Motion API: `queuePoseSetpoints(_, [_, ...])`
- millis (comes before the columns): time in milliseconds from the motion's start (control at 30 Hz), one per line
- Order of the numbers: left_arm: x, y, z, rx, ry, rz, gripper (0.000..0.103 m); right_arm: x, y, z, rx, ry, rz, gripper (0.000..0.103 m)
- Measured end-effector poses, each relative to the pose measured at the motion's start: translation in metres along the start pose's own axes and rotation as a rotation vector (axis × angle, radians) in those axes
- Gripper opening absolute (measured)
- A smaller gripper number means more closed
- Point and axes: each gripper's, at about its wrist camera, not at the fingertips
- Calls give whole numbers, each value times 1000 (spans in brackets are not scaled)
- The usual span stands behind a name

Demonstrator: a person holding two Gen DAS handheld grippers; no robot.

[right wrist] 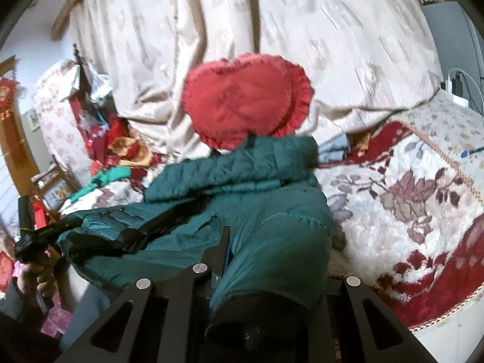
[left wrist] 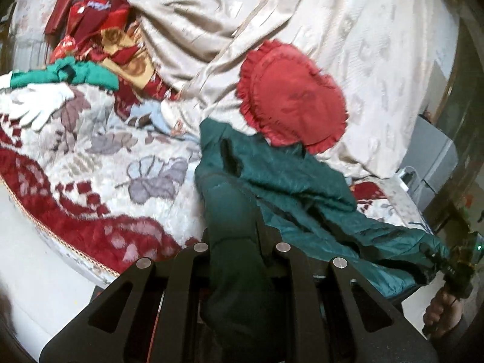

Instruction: Fold large clothes

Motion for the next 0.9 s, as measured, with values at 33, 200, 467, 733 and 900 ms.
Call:
queuePoseSetpoints(33, [-1, 1, -6, 5, -5, 0, 12, 0, 4, -8, -10, -9, -9, 18])
queuePoseSetpoints(200, [4, 2, -35, 45, -18, -14, 12, 0, 19, -42, -47, -45, -42, 17])
queuePoseSetpoints(467, [8, -10, -66, 69, -62, -22, 12, -6, 27, -80, -80, -110, -58, 17])
queuePoseSetpoints(733, [-32, -14, -29, 47, -91, -143, 12, -23, 11, -57, -106, -122, 33, 17])
queuePoseSetpoints(900, [-78, -21, 5, 29, -140, -191, 13, -61, 3, -30, -83, -157, 82, 17])
Point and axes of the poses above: each gripper's, at about its wrist camera, not at the fingertips, and z roughly the way its jaws point, y to its left, x to its underside, and after that the axes turned 2 degrees about y, right-handed
